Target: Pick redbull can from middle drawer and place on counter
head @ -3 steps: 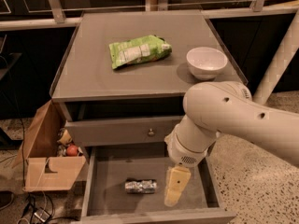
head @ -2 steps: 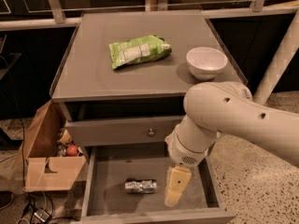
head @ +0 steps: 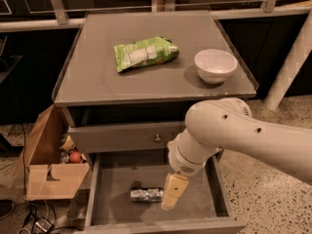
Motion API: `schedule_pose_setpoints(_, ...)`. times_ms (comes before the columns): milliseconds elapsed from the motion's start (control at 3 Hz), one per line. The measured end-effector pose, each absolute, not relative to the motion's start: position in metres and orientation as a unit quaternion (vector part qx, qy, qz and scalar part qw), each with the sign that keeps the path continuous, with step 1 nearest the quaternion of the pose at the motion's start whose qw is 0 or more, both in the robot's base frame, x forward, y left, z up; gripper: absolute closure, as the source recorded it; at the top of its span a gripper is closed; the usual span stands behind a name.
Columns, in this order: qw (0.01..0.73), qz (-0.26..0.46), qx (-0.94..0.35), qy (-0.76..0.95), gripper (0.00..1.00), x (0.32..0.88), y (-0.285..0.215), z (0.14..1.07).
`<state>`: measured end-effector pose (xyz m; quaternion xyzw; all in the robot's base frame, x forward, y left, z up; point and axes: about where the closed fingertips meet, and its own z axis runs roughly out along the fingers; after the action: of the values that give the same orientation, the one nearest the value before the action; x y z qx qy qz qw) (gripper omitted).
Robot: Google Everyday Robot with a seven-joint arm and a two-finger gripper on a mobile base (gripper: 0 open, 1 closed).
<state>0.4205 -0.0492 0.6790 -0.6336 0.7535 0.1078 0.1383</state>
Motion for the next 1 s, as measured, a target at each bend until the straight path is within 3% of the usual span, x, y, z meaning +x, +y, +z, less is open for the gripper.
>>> schedule_pose_setpoints(333,0.171,0.092,-0.626,0.755,0.00,0.443,-0.042,0.670)
schedule_pose_setpoints(1000,0.163,0.107,-0.629,0.753,0.00,0.439,-0.026,0.639)
